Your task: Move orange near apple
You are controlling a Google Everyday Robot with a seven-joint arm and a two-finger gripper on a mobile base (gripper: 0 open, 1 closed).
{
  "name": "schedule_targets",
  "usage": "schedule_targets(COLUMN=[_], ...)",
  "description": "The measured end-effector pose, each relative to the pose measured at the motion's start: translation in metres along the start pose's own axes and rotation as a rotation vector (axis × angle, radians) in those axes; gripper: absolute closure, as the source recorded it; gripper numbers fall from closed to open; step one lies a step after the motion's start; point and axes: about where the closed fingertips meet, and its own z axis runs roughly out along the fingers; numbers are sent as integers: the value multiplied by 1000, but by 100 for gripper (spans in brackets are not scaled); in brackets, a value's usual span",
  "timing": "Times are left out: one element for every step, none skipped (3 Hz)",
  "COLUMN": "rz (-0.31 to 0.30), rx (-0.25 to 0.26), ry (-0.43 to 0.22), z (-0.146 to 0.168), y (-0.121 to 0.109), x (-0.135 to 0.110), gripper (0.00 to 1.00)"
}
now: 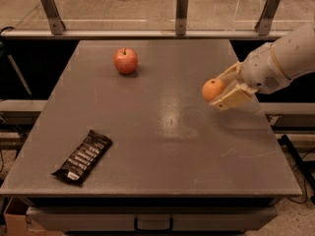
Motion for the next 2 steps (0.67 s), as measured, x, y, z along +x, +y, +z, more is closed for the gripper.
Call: schedule_targets(rz=[-24, -63], rx=[-39, -40], ry=[-63, -114], z=[38, 75], y=[-2, -19], x=[-31, -76], gripper=[100, 100])
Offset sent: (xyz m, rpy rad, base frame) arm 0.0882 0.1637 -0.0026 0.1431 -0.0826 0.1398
